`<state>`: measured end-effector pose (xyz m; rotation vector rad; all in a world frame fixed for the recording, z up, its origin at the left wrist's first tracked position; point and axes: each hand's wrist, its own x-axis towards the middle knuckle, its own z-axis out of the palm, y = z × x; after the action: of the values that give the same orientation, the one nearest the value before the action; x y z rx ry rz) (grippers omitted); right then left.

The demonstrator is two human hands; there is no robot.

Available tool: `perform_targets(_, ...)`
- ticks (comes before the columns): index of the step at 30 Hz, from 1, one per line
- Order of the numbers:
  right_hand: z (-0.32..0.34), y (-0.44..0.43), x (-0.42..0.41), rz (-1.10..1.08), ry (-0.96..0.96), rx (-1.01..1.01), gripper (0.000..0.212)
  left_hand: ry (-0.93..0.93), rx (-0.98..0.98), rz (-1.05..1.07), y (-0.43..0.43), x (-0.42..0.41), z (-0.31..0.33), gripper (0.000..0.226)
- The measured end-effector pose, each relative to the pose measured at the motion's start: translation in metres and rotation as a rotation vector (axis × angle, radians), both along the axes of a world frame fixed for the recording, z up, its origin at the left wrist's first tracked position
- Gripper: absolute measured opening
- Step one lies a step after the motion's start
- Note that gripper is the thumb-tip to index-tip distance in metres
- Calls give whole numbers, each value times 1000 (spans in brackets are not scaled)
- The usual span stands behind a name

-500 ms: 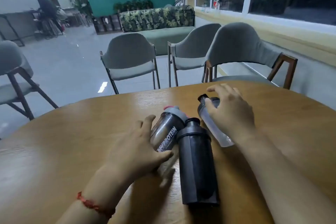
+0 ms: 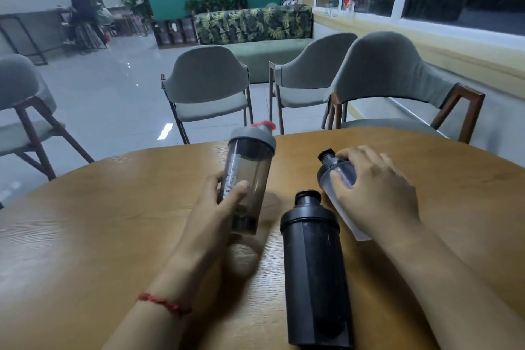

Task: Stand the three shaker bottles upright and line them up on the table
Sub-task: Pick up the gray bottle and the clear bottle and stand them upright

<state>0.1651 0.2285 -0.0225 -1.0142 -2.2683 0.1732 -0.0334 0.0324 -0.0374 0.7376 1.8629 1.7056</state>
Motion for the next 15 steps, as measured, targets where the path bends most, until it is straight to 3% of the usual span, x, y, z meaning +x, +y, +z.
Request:
perform_targets(3, -1, 0, -1, -26, -22, -12, 38, -321, 194, -94, -1, 2, 7, 40)
perform_targets(5, -1, -2, -2, -34, -24, -24, 38, -372, 259, -135, -2, -1, 8, 34)
perform_targets(9, -1, -4, -3, -44, -30, -33, 39, -221, 247, -46, -6, -4, 5, 54)
perform_targets(13, 0, -6, -2, -35, -38, -36, 41, 37, 192, 87, -10, -11, 2, 47)
perform_targets(15, 2, -6, -2, -29, -40, -51, 43, 204, 97, 186, -10, -18, -2, 62)
